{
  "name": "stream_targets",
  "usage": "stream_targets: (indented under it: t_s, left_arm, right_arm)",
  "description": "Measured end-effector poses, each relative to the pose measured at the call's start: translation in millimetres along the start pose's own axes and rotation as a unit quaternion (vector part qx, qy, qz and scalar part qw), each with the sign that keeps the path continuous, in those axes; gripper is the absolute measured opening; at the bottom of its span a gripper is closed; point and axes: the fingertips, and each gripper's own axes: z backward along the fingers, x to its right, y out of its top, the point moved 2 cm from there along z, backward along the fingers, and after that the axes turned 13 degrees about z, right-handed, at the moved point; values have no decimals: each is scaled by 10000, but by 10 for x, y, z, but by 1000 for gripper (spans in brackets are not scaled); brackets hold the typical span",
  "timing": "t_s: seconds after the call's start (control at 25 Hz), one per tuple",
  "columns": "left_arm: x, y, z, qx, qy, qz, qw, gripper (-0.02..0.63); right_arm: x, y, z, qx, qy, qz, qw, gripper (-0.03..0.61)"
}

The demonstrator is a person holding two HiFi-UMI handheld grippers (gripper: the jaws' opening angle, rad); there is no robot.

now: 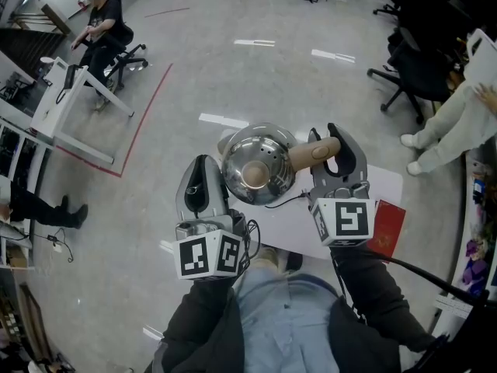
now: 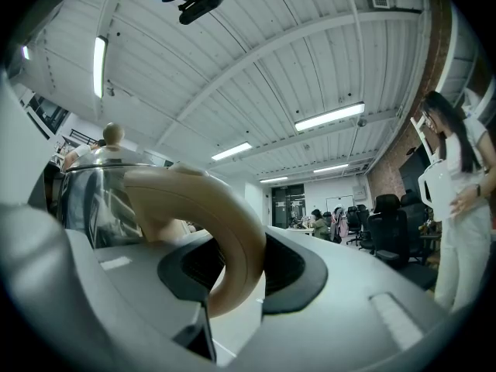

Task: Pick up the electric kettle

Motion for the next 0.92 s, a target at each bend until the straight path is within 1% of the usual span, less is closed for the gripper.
stream_targets:
  t_s: [0.36, 0.92]
  left_arm:
    - [-8, -24, -9, 28, -3, -13, 10000, 25]
    - [-54, -34, -36, -23, -36, -2, 10000, 25]
  right_arm:
    - [0, -20, -9, 54, 10, -1, 10000, 149]
    - [-30, -49, -31, -25, -43, -17, 10000, 149]
